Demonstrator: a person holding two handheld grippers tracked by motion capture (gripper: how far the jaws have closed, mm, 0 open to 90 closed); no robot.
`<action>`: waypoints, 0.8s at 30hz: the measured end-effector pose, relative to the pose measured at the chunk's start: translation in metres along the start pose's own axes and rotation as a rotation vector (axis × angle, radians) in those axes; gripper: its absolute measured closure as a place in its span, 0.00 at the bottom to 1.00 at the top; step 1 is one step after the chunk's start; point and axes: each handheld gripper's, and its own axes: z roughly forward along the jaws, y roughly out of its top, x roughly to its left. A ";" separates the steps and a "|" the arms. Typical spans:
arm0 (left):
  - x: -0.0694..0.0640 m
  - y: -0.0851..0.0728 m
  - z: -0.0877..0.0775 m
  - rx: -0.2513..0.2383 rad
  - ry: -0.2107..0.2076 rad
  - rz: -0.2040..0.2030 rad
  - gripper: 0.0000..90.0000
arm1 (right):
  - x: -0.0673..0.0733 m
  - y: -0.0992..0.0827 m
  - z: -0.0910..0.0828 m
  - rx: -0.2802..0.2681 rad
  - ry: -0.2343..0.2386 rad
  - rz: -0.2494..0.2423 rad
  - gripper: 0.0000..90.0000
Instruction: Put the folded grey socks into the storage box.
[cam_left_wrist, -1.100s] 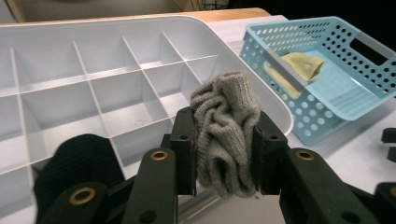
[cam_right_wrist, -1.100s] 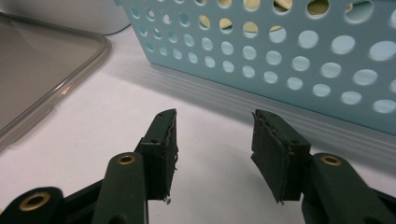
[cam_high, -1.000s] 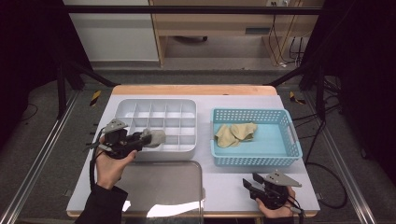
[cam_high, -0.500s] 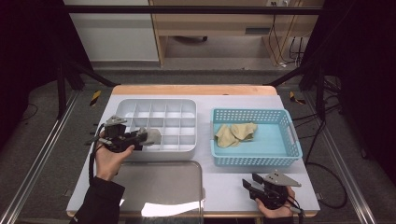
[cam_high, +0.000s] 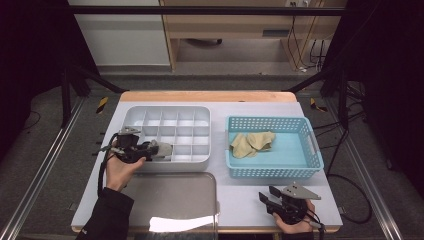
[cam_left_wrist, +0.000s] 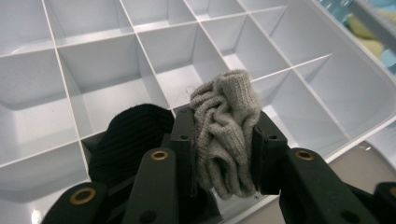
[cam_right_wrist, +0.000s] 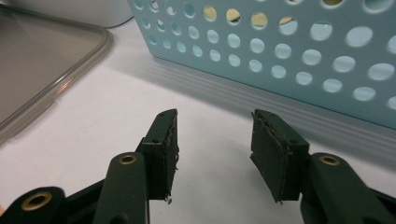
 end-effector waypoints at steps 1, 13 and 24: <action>0.000 0.000 0.001 0.002 -0.003 -0.001 0.73 | 0.000 0.000 0.000 0.001 -0.001 0.000 0.57; -0.009 0.003 0.010 0.054 0.048 0.048 0.73 | 0.001 0.000 0.002 0.006 0.005 -0.005 0.57; -0.013 0.005 0.020 0.071 0.036 0.049 0.72 | 0.002 0.000 0.003 0.007 0.009 -0.007 0.57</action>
